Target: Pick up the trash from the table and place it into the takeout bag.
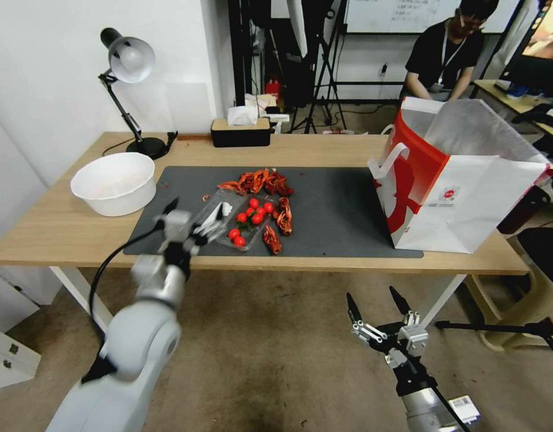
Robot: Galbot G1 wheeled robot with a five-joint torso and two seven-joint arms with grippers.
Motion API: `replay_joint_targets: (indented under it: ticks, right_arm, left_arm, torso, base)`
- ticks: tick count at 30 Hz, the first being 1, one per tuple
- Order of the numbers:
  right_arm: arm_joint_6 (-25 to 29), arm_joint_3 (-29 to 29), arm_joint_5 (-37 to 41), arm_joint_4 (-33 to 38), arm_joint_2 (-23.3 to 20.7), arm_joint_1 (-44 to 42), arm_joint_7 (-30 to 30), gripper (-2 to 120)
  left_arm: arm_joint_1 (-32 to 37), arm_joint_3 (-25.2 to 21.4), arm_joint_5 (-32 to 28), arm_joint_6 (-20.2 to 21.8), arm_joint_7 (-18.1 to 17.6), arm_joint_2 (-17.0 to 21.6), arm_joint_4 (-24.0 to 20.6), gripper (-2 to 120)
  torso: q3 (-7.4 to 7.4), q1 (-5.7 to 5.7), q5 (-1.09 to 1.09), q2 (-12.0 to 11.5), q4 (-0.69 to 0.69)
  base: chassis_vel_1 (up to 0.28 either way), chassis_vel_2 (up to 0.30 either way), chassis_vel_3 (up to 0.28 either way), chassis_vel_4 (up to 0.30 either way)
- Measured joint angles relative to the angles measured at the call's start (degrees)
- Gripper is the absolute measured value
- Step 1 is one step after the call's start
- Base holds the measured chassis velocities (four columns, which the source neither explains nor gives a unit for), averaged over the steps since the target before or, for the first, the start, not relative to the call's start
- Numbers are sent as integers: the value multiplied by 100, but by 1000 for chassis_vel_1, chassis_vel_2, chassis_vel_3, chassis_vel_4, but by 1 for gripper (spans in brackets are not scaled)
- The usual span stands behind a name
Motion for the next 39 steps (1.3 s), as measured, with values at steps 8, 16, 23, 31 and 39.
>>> replay_joint_targets:
  ticks: [8, 16, 23, 31, 39]
  right_arm:
    - [-42, 39, 196, 75, -323, -2, -35, 100]
    - [-89, 56, 303, 136, -351, 112, 28, 100]
    - [-98, 72, 461, 106, -317, 358, 161, 100]
    - [-92, 40, 544, 17, -261, 402, 257, 100]
    - [-53, 30, 561, -24, -253, 393, 254, 100]
  left_arm:
    - [1037, -564, 95, -587, 117, -620, -110, 100]
    - [1290, -510, 273, -779, 236, -836, -83, 100]
    - [1269, -521, 218, -1148, 298, -905, 275, 100]
    - [1217, -513, 208, -1319, 371, -925, 496, 100]
    - [1207, -499, 234, -1377, 379, -929, 534, 100]
  torso:
    - [0, 0, 1, 0, -2]
    - [1, 0, 2, 0, -3]
    - [1, 1, 1, 0, -2]
    - [1, 2, 0, 0, -2]
    - [1, 1, 0, -1, -2]
  base:
    - [0, 0, 0, 0]
    - [0, 0, 0, 0]
    - [0, 0, 0, 0]
    - [0, 0, 0, 0]
    - [0, 0, 0, 0]
